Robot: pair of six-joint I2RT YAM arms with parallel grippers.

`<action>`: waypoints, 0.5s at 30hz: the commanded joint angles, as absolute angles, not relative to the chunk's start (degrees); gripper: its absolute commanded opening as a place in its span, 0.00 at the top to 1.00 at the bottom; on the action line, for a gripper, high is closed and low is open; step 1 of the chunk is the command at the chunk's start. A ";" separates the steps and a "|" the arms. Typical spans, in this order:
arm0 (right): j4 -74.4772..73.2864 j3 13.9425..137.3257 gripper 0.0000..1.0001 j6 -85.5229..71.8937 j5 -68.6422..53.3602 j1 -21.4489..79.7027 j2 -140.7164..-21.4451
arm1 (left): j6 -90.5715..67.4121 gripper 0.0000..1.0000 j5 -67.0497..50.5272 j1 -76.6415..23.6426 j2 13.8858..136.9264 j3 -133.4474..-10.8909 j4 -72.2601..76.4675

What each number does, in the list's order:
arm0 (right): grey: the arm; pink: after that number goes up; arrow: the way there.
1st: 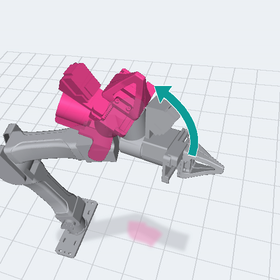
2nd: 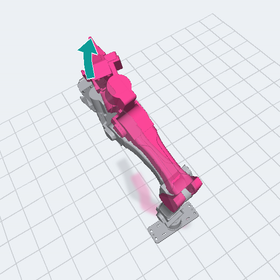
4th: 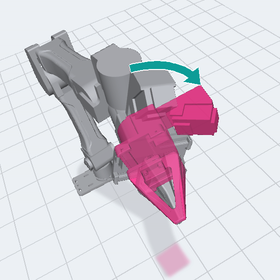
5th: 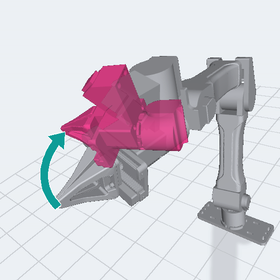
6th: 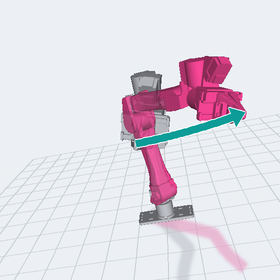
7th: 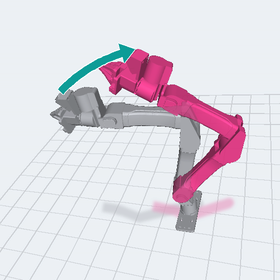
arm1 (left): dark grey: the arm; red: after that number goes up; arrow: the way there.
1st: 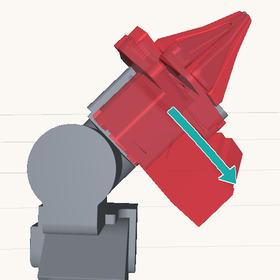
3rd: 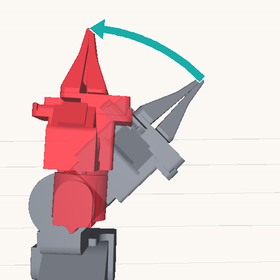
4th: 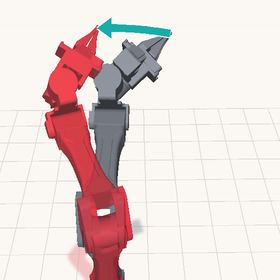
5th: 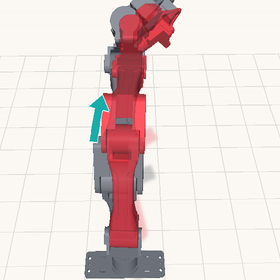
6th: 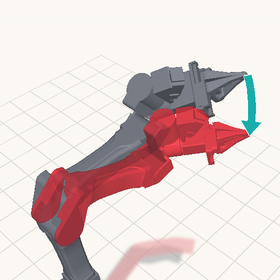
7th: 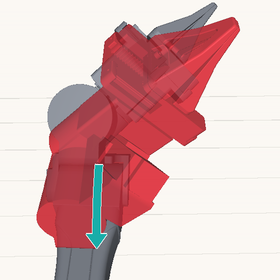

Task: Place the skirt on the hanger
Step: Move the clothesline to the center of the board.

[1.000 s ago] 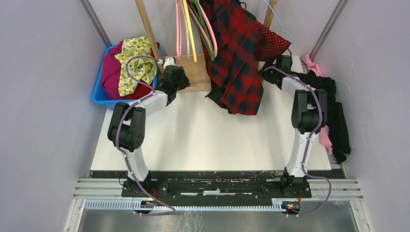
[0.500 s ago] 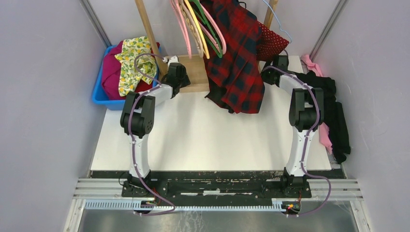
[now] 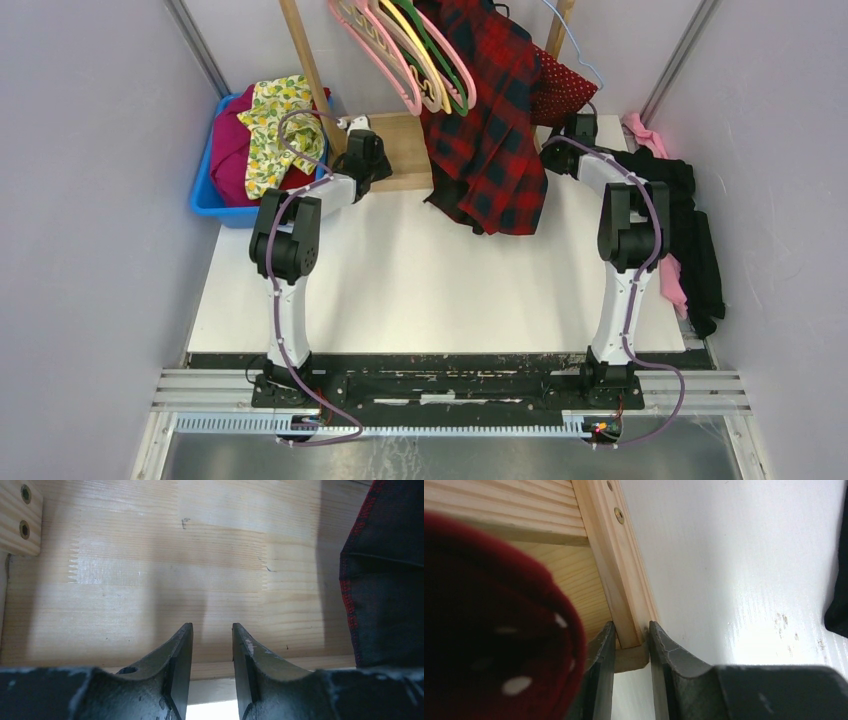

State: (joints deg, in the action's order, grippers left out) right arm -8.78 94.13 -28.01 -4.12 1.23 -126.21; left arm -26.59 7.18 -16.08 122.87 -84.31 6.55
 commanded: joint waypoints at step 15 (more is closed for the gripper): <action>-12.17 81.25 0.79 -29.12 -7.47 2.18 -119.27 | -26.34 0.60 1.03 -16.51 119.71 -72.29 6.55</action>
